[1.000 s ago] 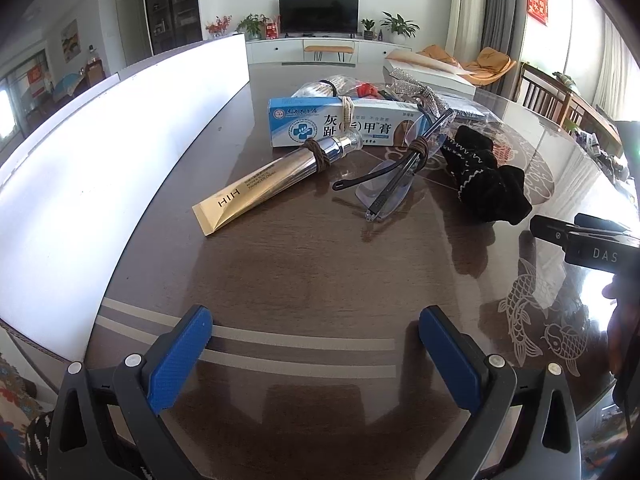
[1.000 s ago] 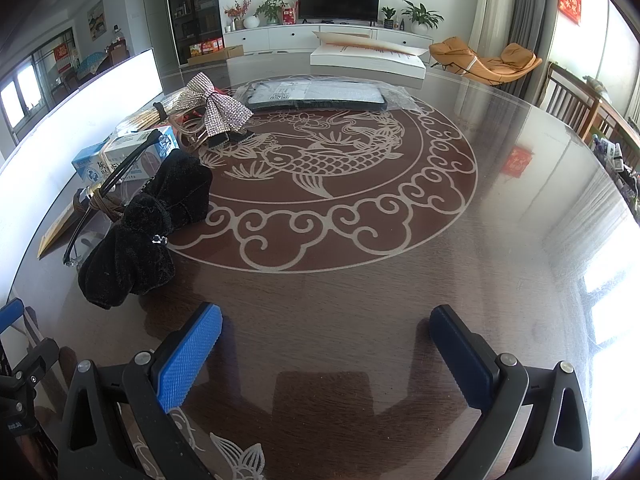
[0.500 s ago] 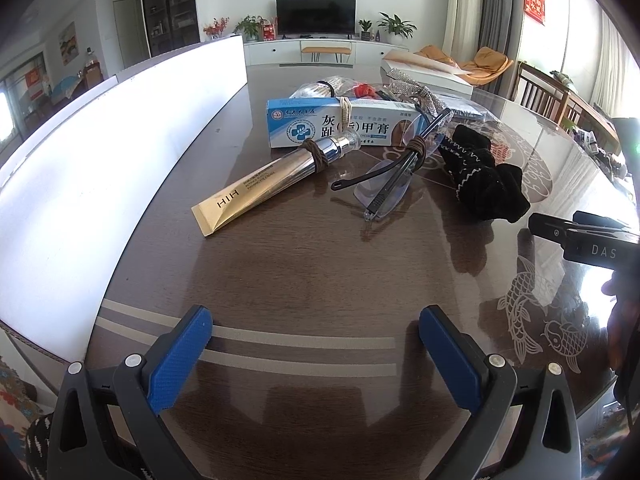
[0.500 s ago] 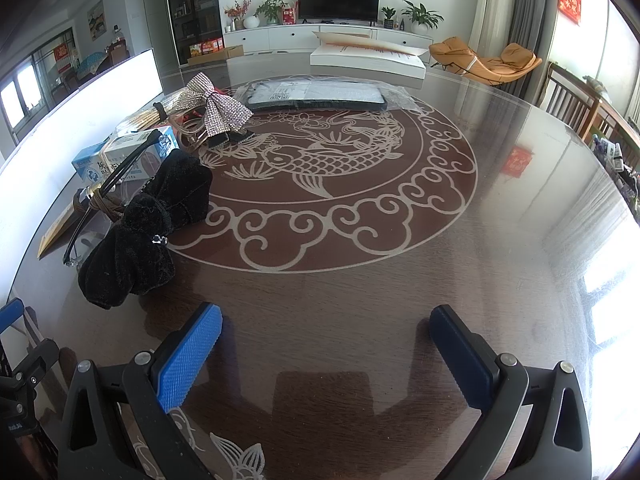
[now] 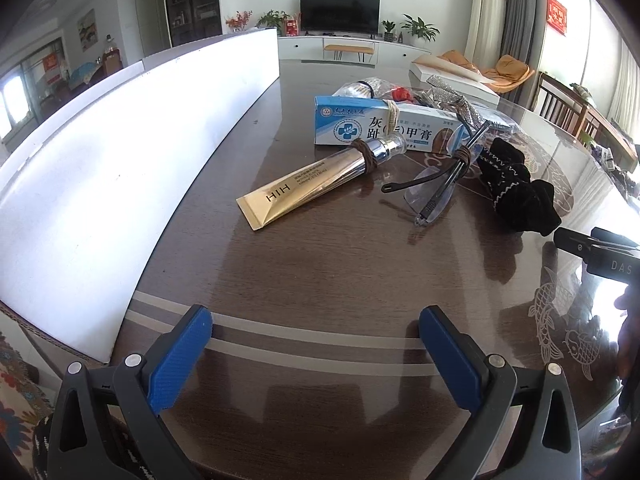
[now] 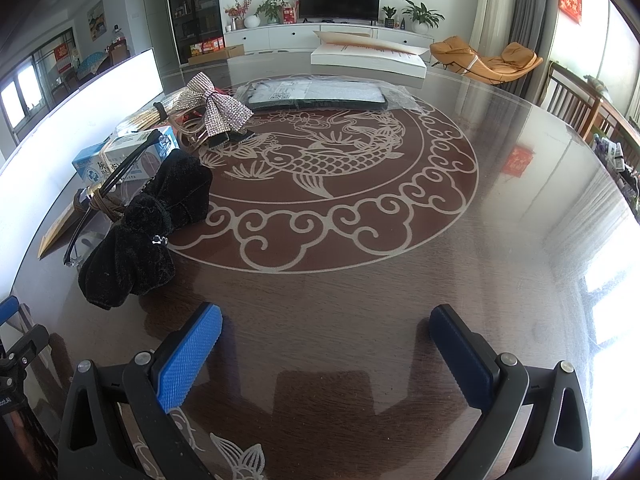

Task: Organize objects
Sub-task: 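Close the right gripper on the black beaded-edge pouch and lift it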

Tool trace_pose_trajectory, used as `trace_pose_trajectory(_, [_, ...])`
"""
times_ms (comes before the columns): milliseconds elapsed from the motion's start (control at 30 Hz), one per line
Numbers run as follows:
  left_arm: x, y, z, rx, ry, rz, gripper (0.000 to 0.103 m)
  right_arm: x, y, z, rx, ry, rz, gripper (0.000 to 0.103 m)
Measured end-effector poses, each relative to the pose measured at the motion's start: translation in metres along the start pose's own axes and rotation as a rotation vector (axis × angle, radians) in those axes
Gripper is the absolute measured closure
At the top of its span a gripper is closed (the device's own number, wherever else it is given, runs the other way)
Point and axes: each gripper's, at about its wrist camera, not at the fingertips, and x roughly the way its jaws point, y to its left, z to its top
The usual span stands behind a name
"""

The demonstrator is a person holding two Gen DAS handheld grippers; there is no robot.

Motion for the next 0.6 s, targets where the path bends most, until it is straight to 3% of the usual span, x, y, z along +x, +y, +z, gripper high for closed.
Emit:
trace_pose_trajectory(67, [0.0, 0.001, 0.0, -0.005, -0.003, 0.003, 0.0, -0.001, 0.001, 0.005, 0.019, 0.04, 0.017, 0.0])
trace_pose_trajectory(200, [0.0, 0.002, 0.0, -0.004, -0.009, 0.003, 0.0, -0.02, 0.024, 0.024, 0.067, -0.012, 0.184, 0.0])
trace_pose_trajectory(333, [0.001, 0.001, -0.001, -0.006, -0.015, 0.006, 0.0, -0.012, 0.067, 0.048, -0.01, -0.006, 0.224, 0.0])
trace_pose_trajectory(400, [0.001, 0.001, -0.001, -0.005, -0.017, 0.006, 0.0, 0.003, 0.08, 0.056, -0.033, 0.025, 0.18, 0.001])
trace_pose_trajectory(467, [0.001, 0.001, -0.001, -0.003, -0.017, 0.004, 0.0, 0.019, 0.089, 0.059, -0.076, 0.074, 0.157, 0.016])
trace_pose_trajectory(500, [0.001, 0.001, -0.001, -0.002, -0.017, 0.003, 0.0, 0.023, 0.09, 0.058, -0.096, 0.084, 0.147, 0.041])
trace_pose_trajectory(533, [0.001, 0.001, 0.0, 0.0, -0.017, 0.001, 0.0, 0.019, 0.09, 0.058, -0.116, 0.051, 0.129, 0.054])
trace_pose_trajectory(600, [0.001, 0.001, 0.0, 0.001, -0.015, 0.0, 0.0, 0.016, 0.083, 0.057, -0.117, 0.044, 0.125, 0.064])
